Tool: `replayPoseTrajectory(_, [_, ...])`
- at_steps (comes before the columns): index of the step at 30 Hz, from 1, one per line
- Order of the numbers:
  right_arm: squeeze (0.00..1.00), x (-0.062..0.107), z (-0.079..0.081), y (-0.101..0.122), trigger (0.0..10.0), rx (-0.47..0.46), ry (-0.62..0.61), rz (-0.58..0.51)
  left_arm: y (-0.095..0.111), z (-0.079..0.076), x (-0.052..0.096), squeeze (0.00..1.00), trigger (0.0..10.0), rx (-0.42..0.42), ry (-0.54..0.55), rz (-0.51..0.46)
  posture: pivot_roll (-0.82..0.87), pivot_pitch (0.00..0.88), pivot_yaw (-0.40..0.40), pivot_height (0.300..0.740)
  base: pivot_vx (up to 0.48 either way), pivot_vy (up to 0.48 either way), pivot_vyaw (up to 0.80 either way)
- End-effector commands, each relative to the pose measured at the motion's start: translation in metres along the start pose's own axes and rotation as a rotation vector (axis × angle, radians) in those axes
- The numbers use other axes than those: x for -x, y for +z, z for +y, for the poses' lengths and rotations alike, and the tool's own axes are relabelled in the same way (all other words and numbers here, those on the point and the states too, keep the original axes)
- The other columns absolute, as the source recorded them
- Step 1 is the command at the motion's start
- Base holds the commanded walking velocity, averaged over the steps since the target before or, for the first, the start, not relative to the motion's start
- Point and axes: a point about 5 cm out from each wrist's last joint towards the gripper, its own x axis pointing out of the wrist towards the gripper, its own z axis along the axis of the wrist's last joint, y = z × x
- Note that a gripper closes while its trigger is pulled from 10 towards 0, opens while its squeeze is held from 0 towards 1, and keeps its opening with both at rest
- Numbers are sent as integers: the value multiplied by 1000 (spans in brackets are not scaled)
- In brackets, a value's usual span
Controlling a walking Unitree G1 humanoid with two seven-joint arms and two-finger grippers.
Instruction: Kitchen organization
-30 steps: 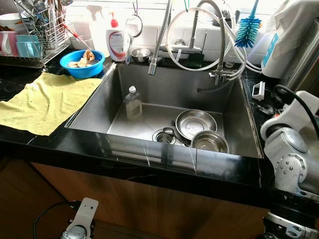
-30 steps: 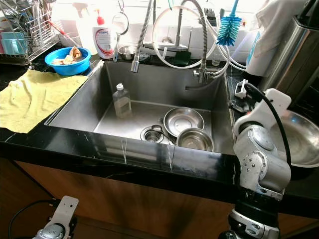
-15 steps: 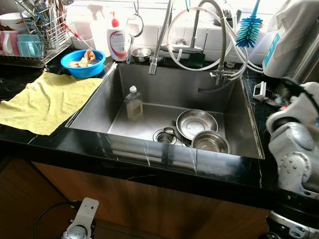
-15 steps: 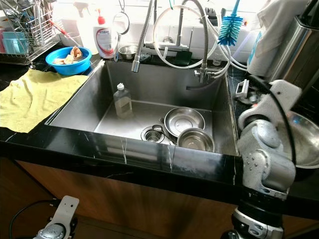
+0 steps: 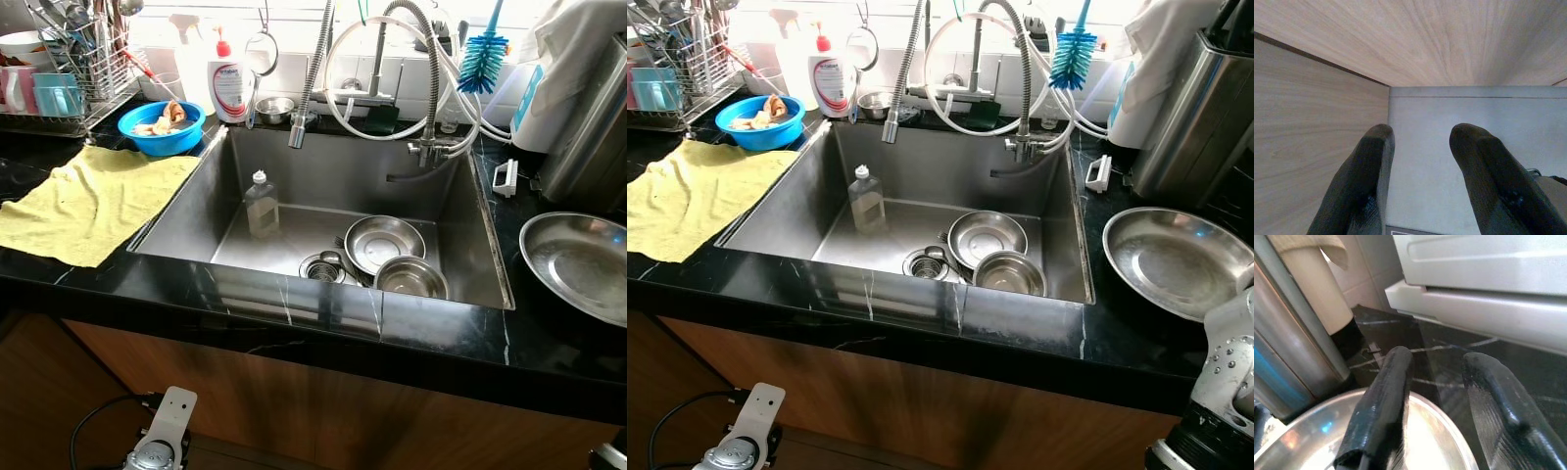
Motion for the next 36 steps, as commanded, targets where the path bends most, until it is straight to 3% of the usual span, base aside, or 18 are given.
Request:
replayPoseTrajectory(1, [1000, 1, -5, -1, 10000, -21, -15, 14, -4, 3, 1, 0, 10000, -18, -1, 20, -83, 0, 6, 740, 0, 0, 0])
replayPoseTrajectory(9, [1000, -1, -12, -13, 10000, -53, -3, 96, -5, 3, 1, 0, 10000, -17, 0, 22, -77, 0, 2, 740, 0, 0, 0])
replayPoseTrajectory(10, [835, -1, -11, -14, 10000, -52, 6, 104, -5, 3, 1, 0, 10000, -17, 0, 22, -77, 0, 2, 740, 0, 0, 0])
replayPoseTrajectory(11, [835, -1, -11, -14, 10000, -43, 23, 113, -5, 3, 1, 0, 10000, -17, -1, 21, -76, 0, 2, 740, 0, 0, 0])
replayPoseTrajectory(12, [0, -1, -12, -14, 10000, -33, 29, 113, -5, 3, 1, 0, 10000, -16, -1, 21, -74, 0, 2, 740, 0, 0, 0])
replayPoseTrajectory(18, [0, -9, -30, -4, 10000, 57, 30, 113, -5, 4, 1, 0, 10000, -19, 0, 21, -76, 0, 2, 740, 0, 0, 0])
replayPoseTrajectory(28, [0, -13, -38, 7, 10000, 124, 161, 120, -5, 5, 1, 0, 10000, -25, -1, 18, -77, 0, 8, 740, 0, 0, 0])
replayPoseTrajectory(32, [0, -14, -42, 4, 10000, 137, 232, 149, -4, 5, 1, 0, 10000, -28, -1, 19, -79, 0, 9, 740, 0, 0, 0])
replayPoseTrajectory(36, [0, -15, -42, -4, 10000, 63, 278, 189, -2, 5, 0, 0, 10000, -28, -2, 15, -80, 0, 11, 740, 0, 0, 0])
